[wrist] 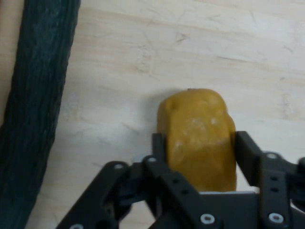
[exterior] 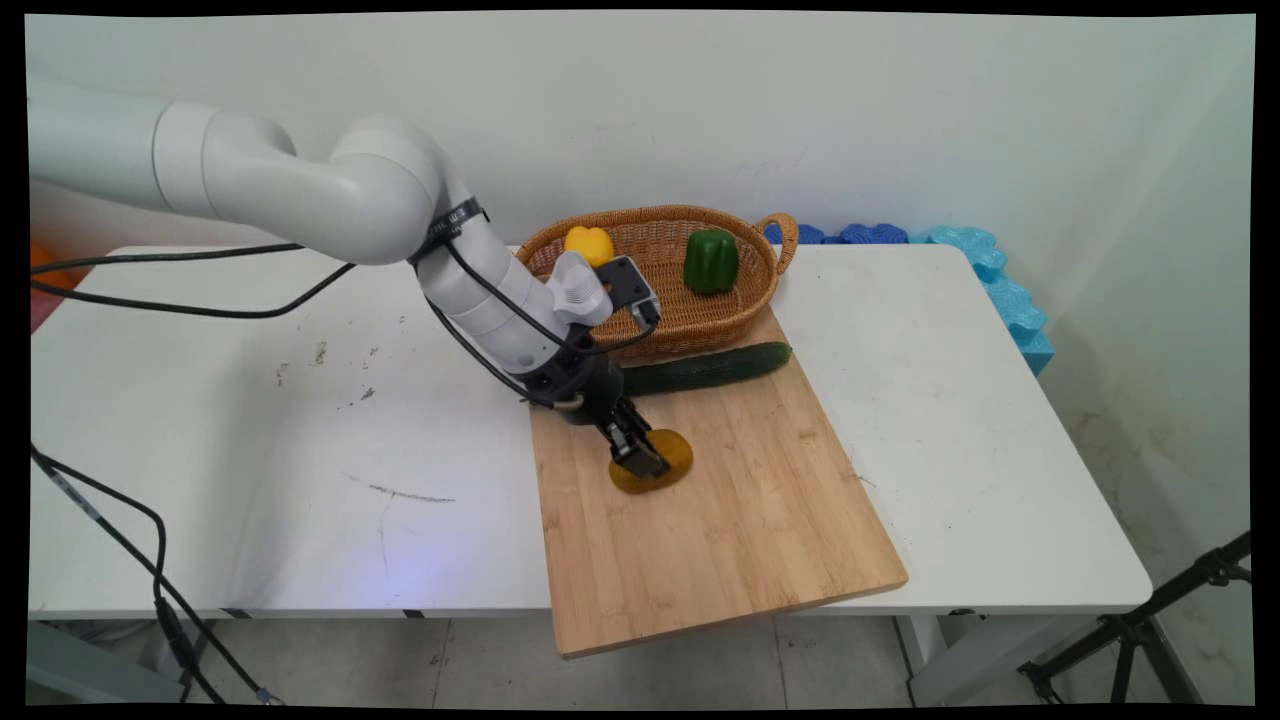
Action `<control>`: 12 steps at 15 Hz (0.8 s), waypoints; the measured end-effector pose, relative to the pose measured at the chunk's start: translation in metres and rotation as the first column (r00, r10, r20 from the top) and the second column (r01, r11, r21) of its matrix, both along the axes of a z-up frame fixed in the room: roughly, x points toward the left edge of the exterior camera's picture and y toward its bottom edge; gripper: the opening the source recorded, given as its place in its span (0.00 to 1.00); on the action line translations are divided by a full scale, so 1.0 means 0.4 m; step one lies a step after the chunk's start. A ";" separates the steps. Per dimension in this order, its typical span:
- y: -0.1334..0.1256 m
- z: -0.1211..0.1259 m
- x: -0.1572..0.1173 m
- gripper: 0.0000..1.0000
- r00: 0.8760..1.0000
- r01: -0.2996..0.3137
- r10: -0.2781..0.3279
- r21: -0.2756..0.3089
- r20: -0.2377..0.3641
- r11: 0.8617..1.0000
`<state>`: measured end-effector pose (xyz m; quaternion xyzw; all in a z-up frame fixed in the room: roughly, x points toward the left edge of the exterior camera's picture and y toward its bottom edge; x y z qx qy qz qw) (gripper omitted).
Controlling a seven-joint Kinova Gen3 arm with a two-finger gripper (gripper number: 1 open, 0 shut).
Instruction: Pick up the potato from the cutting board, then place the picked object in the vegetable basket
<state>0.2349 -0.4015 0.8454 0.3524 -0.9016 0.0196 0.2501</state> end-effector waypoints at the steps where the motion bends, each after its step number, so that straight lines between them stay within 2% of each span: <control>1: -0.001 -0.001 -0.001 0.00 1.000 0.001 -0.001 -0.001 -0.001 1.000; 7: 0.002 -0.002 -0.008 0.00 1.000 0.021 -0.021 -0.010 -0.017 1.000; 12: 0.018 0.048 0.002 0.00 0.998 0.049 -0.050 -0.033 -0.047 0.998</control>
